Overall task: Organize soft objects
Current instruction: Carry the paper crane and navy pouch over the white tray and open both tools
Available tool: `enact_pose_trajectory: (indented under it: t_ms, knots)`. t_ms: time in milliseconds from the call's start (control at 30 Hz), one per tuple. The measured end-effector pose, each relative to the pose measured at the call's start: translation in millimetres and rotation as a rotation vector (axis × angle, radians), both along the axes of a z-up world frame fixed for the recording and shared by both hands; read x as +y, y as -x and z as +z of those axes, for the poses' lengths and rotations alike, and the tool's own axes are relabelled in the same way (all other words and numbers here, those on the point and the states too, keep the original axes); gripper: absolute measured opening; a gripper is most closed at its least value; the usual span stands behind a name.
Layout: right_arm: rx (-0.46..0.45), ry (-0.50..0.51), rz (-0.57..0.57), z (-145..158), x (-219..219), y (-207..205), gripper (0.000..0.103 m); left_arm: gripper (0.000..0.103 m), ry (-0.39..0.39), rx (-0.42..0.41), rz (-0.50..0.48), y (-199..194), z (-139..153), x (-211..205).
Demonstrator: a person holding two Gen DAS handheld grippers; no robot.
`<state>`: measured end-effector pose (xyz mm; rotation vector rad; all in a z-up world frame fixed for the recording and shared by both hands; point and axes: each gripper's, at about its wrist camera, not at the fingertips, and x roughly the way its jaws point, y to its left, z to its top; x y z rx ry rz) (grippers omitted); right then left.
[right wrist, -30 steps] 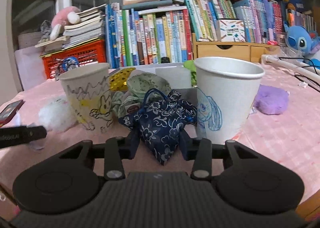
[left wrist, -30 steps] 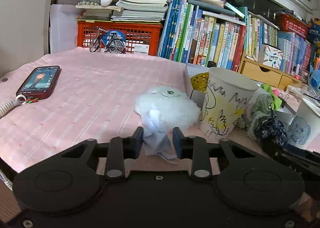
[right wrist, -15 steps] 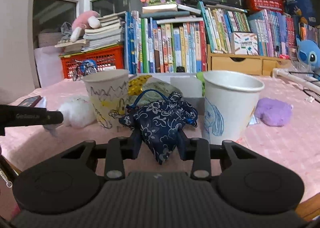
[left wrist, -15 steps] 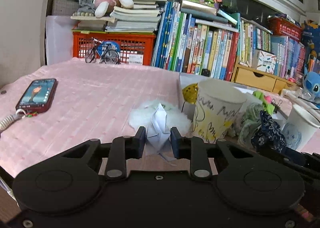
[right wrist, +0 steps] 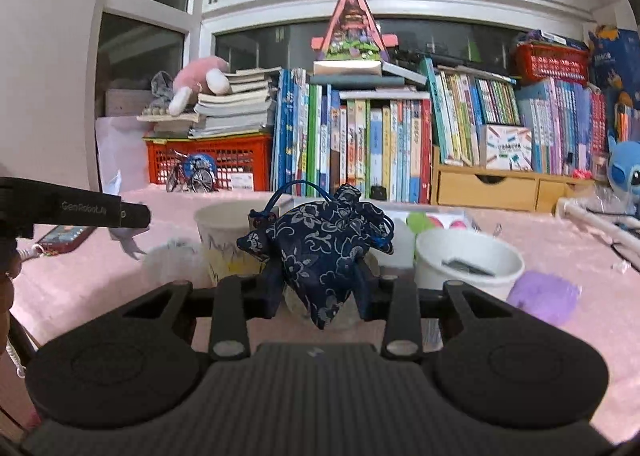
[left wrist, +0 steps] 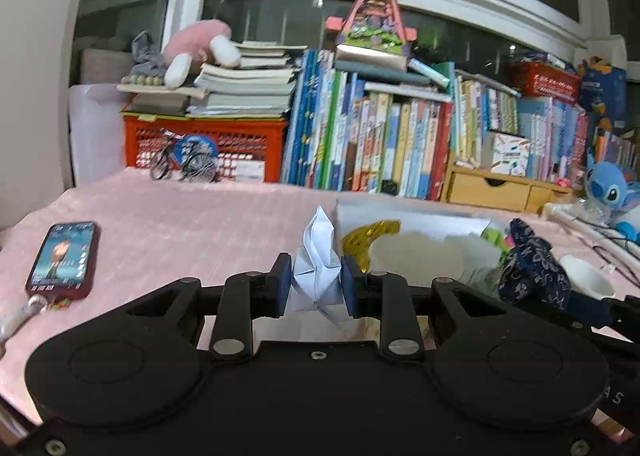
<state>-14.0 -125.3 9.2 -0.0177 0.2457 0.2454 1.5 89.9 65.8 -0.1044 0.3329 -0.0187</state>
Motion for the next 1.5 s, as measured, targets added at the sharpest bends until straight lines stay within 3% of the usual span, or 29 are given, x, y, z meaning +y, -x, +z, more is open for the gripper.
enact_pose_trajectory:
  t_ms: [300, 633, 867, 1100, 1500]
  knots:
    - [-0.023, -0.035, 0.037, 30.7, -9.4, -5.1, 0.040, 0.025, 0.010, -0.046, -0.091, -23.9, 35.9, -9.7]
    - [-0.019, -0.066, 0.059, 71.0, -34.4, -32.2, 0.040, 0.025, 0.046, -0.018, -0.219, -72.2, 73.5, -27.0]
    - [0.032, -0.079, 0.079, 105.6, -64.3, -60.3, 0.040, 0.025, -0.008, 0.008, -0.274, -105.1, 100.3, -37.5]
    - [0.153, -0.048, 0.099, 118.1, -78.6, -107.7, 0.040, 0.025, -0.021, 0.157, -0.337, -161.3, 102.7, -54.7]
    - [0.414, 0.064, 0.118, 97.6, -61.2, -200.9, 0.040, 0.025, 0.007, 0.428, -0.323, -271.3, 60.2, -69.0]
